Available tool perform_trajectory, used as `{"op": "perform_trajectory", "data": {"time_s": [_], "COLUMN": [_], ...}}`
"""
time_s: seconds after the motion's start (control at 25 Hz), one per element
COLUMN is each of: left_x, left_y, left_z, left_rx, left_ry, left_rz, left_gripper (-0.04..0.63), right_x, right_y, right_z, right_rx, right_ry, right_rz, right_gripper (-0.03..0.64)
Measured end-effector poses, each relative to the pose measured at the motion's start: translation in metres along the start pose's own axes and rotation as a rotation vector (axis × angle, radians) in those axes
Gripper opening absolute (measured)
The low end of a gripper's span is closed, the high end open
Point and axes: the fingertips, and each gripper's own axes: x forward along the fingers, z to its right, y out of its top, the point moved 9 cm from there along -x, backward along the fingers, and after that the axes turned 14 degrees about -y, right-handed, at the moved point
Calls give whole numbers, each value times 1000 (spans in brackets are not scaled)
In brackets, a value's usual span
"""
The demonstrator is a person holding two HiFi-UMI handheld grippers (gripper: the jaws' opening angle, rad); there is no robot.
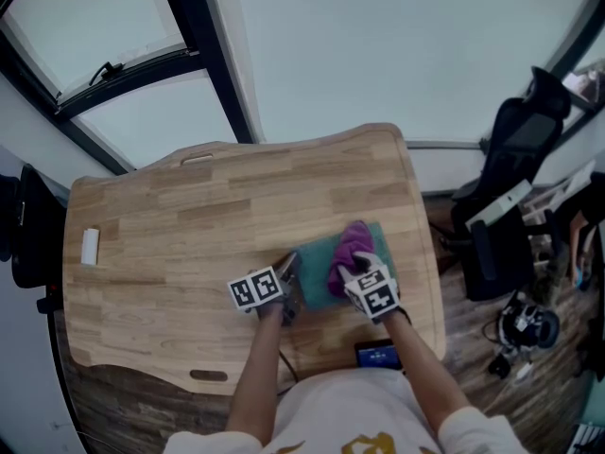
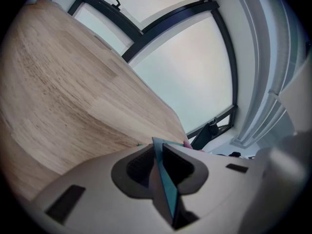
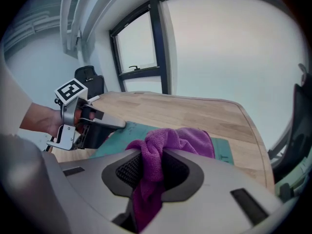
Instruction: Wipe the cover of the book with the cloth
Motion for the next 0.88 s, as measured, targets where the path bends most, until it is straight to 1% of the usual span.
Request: {"op": "perform_trajectory", "data": {"time_s": [0.12,0.2,0.36,0.44,0.48,0.56,0.68,0.8,0.88], "left_x": [0,0,-1,-1,-2,-5,-13,-20,-27], "left_y": [-1,0,-4,-5,-5,-5,-2,5,8], "left_z": [0,-1,-2,-3,-3,0,10,27,39], "left_rx": [1,-2,-41,-40,-29,13,122,233,297], "left_ry": [5,3,9,12,19,63,144,173,181], "left_rz": [8,13,49,48,44,36,34,47,72], "left_gripper": [57,57,57,58,58,58,58,58,58], "right_x": [3,5,6,4,3,-1,-9,-21,-29], "right_y": [8,11,13,14,13,10,11,17,21], "right_z": [-20,-26,-26,-26,-26,-26,-26,-26,-25], "right_rx": [-11,-13,-14,-35,-51,-63,-29,-41,-39], "right_ry": [46,57,88,67,33,-34,-81,-145,-177], "right_rz": [10,17,14,32,45,54,87,137,175], "right_gripper": [77,77,77,77,77,77,77,77,77]}}
